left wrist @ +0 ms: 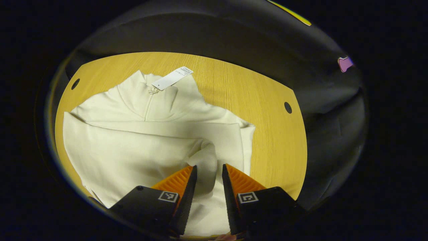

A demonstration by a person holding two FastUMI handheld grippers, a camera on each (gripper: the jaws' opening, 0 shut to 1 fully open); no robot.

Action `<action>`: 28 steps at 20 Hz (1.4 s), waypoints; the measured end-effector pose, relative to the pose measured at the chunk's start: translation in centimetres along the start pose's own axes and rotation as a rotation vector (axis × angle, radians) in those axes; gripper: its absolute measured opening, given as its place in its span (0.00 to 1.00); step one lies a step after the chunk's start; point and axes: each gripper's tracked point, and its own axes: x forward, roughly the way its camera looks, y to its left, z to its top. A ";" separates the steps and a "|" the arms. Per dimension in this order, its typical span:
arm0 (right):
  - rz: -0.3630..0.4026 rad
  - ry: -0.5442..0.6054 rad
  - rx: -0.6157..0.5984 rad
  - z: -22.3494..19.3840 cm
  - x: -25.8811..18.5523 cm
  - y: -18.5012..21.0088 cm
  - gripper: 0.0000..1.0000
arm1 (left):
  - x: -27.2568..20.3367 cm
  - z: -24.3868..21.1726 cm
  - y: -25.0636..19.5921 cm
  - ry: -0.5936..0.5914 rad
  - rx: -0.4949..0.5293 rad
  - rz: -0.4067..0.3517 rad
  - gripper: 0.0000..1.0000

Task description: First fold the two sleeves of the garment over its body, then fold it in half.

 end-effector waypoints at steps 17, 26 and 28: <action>0.127 0.066 -0.119 -3.9 0.8 10.3 0.93 | -10.8 -6.4 9.7 -0.102 -0.081 -0.006 0.99; 0.137 0.166 -0.197 -8.7 1.9 15.1 0.95 | -16.5 -16.2 21.1 -0.087 -0.080 0.119 0.98; 0.160 0.186 -0.175 -9.7 1.8 16.0 0.95 | -18.3 -17.9 23.5 -0.076 -0.112 0.141 0.99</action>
